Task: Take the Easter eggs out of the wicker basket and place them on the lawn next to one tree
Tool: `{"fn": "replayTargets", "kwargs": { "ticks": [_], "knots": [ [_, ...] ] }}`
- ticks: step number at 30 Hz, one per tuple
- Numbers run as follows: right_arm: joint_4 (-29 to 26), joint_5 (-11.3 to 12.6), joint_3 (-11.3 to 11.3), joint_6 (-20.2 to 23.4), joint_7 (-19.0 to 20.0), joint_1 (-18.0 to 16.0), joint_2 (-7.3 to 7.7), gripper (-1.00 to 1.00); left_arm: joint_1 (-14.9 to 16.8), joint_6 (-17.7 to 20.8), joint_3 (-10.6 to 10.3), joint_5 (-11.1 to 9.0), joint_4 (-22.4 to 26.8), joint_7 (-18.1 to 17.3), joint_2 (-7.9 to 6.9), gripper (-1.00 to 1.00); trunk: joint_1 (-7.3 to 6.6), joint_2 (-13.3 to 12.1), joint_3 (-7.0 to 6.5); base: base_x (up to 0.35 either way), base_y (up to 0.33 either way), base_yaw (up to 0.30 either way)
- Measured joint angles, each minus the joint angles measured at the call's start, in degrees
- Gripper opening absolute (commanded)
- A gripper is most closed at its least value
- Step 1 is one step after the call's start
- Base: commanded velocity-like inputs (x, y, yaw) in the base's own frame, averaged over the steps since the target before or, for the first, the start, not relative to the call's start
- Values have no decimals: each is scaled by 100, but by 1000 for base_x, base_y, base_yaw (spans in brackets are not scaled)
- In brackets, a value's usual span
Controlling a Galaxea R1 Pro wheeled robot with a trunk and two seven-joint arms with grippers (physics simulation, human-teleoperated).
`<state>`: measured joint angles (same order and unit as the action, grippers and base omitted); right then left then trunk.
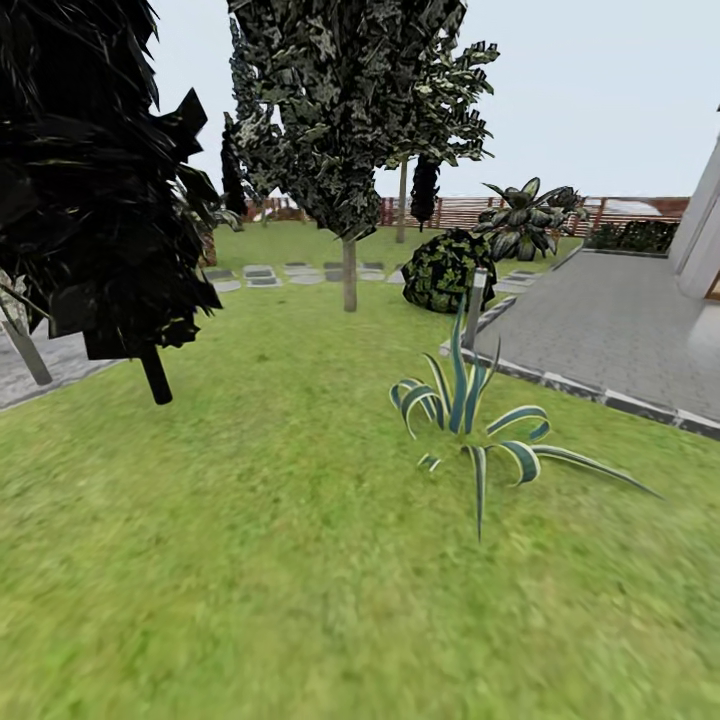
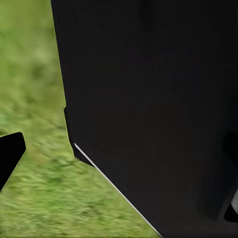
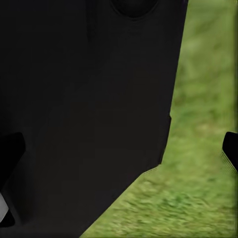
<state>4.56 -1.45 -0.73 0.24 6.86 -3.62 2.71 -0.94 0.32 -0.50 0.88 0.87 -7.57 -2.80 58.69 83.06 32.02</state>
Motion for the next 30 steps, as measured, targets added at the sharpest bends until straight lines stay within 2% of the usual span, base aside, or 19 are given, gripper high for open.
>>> {"fn": "replayTargets", "kwargs": {
  "ticks": [21,30],
  "knots": [
    [0,-7,0,0,0,0,0,100,0,2,-8,0,0,0,0,100,0,0,0,337,0,-2],
    [0,-7,-2,-4,0,0,-1,100,0,3,-8,0,0,0,0,100,0,0,0,337,0,-144]
  ]
}}
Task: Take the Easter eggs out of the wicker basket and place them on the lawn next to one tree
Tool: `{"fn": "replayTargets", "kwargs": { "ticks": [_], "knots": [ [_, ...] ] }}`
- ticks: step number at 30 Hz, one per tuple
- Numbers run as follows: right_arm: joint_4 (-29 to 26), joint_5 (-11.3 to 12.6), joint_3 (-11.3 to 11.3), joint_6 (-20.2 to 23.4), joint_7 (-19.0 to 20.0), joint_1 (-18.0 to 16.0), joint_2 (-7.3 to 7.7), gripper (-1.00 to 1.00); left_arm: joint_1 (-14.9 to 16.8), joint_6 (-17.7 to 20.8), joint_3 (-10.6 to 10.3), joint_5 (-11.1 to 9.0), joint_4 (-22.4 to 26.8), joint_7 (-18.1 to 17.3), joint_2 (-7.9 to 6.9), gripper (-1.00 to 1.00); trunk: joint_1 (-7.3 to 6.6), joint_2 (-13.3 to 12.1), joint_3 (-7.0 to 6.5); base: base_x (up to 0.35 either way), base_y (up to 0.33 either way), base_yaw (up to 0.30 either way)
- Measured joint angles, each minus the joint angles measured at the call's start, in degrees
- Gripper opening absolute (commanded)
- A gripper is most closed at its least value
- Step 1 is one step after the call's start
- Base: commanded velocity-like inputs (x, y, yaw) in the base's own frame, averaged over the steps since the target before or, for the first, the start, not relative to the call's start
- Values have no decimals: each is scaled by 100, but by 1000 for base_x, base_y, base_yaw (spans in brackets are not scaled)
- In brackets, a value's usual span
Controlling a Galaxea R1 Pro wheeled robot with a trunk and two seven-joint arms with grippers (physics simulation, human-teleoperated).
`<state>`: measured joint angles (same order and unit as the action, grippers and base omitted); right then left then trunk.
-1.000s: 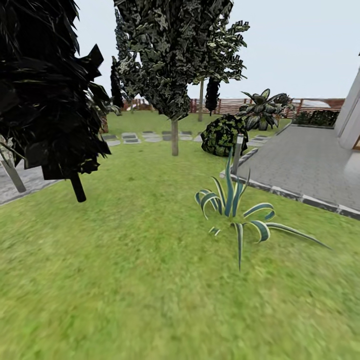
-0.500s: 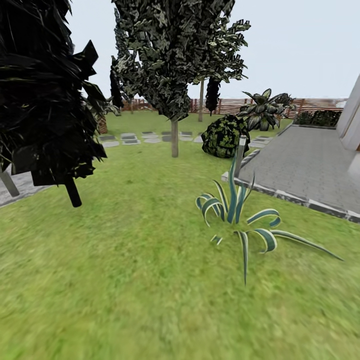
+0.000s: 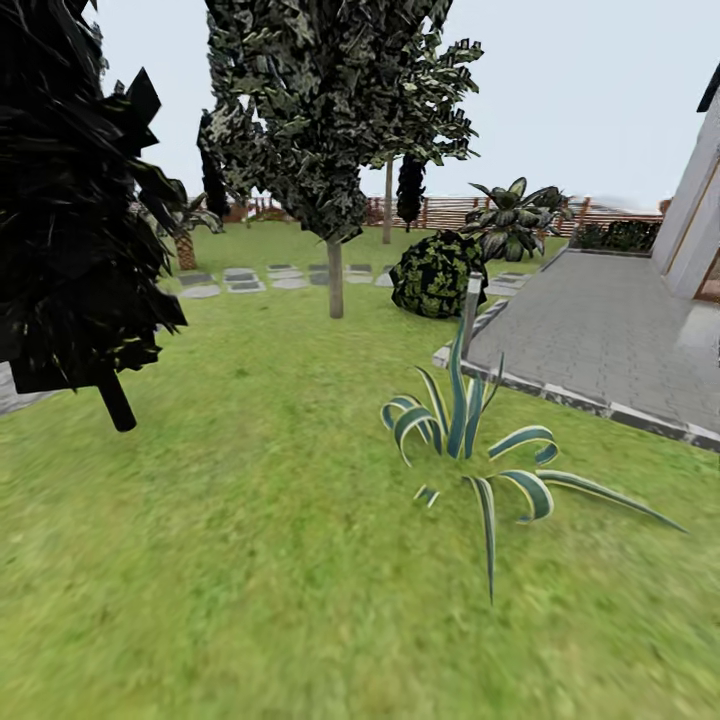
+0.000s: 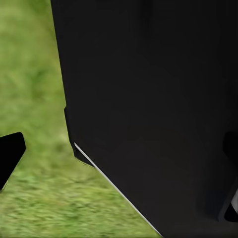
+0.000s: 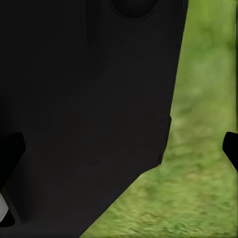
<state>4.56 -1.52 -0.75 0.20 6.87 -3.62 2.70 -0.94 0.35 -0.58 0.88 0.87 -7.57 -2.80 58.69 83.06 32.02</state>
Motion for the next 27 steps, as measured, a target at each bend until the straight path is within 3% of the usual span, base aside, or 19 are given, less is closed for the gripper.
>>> {"fn": "replayTargets", "kwargs": {
  "ticks": [27],
  "knots": [
    [0,4,2,4,0,0,1,100,0,-3,8,0,0,0,0,100,0,0,0,337,0,-4]
  ]
}}
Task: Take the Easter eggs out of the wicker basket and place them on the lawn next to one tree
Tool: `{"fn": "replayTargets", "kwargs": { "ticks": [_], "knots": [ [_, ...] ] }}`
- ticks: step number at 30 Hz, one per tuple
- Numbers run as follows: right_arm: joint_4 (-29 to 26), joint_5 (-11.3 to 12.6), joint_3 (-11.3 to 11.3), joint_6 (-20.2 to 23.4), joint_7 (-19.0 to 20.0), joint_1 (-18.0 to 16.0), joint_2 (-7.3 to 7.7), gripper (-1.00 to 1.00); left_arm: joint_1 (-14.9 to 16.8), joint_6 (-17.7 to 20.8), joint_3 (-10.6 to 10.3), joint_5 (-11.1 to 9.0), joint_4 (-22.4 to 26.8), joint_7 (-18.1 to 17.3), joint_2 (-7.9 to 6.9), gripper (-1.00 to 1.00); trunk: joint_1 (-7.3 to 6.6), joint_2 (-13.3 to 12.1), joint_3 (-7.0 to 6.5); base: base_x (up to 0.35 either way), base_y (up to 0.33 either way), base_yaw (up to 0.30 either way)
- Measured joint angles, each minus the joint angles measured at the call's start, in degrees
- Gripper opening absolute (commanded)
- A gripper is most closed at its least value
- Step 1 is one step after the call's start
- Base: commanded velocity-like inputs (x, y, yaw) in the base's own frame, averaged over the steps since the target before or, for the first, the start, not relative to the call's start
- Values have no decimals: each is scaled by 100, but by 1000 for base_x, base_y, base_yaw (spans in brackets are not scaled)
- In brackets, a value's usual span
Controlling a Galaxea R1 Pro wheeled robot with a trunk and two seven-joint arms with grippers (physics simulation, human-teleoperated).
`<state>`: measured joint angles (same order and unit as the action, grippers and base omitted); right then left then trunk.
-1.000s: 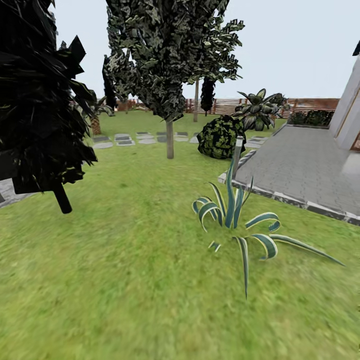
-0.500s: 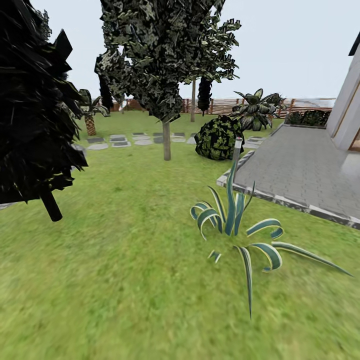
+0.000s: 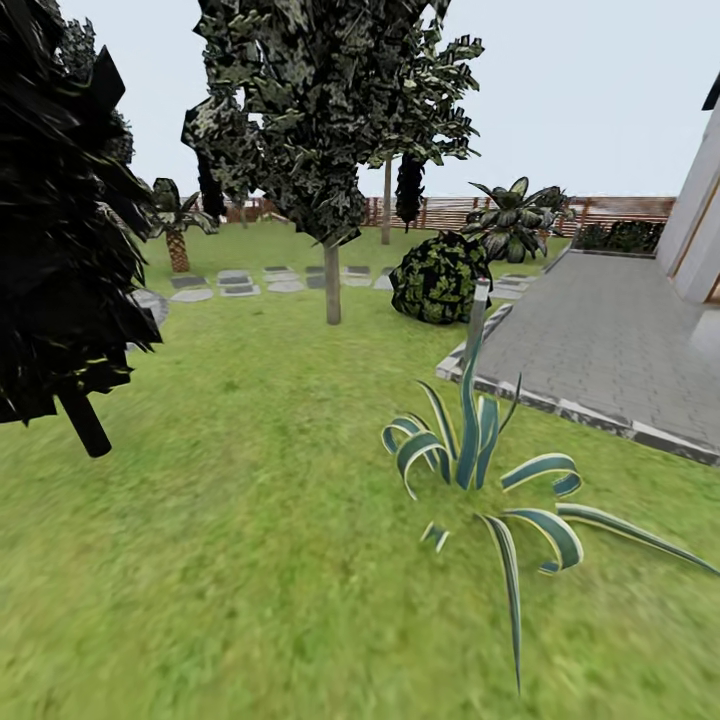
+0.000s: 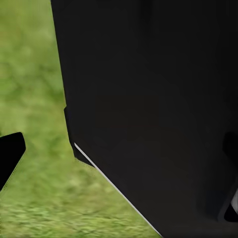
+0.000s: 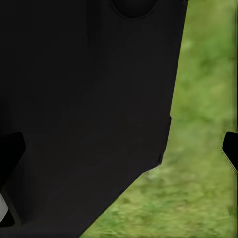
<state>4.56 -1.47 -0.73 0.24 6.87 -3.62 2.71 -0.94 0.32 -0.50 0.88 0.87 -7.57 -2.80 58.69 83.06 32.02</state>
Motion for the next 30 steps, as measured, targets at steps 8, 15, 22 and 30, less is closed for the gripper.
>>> {"fn": "replayTargets", "kwargs": {
  "ticks": [8,15,22,30],
  "knots": [
    [0,-3,0,0,0,0,0,100,0,2,0,0,0,0,0,100,0,0,0,337,0,0],
    [0,2,0,0,0,0,0,100,0,3,-1,0,0,0,0,100,0,0,0,337,0,0],
    [0,-4,-6,0,0,0,0,100,0,4,-5,0,0,0,0,100,0,0,0,337,0,0],
    [0,-4,-1,0,0,0,0,100,0,2,-4,0,0,0,0,100,0,0,0,337,0,0]
  ]
}}
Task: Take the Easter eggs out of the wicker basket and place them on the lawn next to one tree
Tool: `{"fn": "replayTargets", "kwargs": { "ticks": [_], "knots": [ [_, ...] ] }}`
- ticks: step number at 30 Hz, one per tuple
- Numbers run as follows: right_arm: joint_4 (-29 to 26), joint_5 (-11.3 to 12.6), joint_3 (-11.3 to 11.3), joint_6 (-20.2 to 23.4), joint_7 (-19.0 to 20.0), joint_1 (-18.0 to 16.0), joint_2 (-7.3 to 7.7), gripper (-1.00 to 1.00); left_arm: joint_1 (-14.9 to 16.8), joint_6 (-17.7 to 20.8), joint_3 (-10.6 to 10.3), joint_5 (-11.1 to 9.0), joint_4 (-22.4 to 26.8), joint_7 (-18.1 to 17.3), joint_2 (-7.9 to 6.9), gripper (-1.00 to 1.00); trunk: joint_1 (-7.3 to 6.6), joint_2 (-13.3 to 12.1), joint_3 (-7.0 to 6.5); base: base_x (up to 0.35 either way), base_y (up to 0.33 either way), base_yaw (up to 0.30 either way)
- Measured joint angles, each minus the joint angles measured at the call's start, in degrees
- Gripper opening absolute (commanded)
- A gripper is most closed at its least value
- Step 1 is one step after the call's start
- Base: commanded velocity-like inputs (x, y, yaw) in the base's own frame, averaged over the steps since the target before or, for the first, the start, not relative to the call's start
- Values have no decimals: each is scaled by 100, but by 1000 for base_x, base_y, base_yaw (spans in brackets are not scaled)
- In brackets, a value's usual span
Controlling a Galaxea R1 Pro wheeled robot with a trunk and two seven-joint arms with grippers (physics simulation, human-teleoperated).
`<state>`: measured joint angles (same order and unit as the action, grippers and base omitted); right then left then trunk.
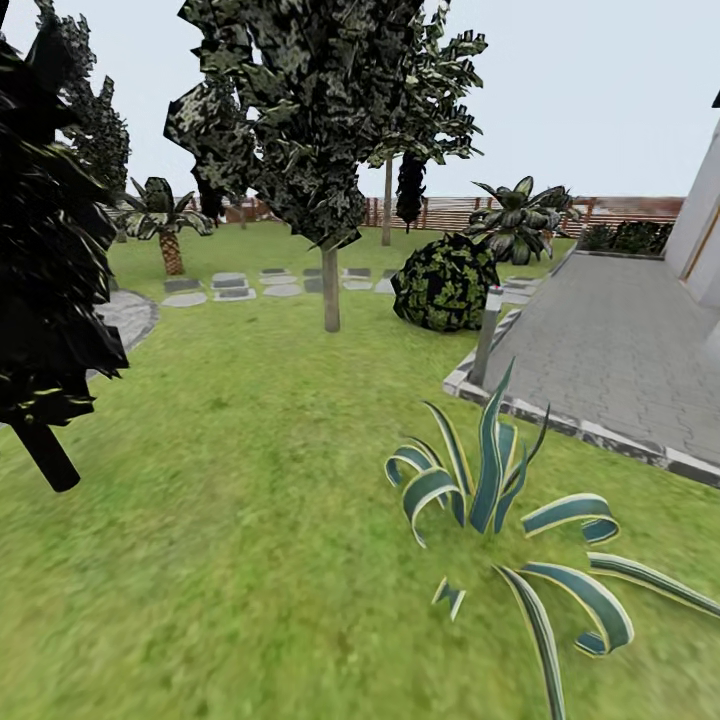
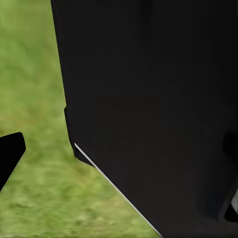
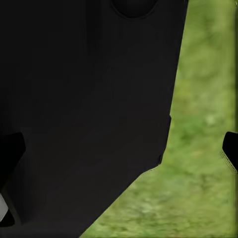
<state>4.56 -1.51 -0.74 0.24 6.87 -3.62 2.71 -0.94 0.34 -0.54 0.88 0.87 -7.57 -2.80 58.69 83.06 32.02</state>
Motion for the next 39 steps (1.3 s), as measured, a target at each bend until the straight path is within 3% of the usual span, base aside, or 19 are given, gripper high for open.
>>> {"fn": "replayTargets", "kwargs": {
  "ticks": [30,39],
  "knots": [
    [0,7,9,0,0,0,0,100,0,1,0,0,0,0,0,100,0,0,0,337,0,0],
    [0,7,9,1,0,0,0,100,0,-2,1,0,0,0,0,100,0,0,0,337,0,180]
  ]
}}
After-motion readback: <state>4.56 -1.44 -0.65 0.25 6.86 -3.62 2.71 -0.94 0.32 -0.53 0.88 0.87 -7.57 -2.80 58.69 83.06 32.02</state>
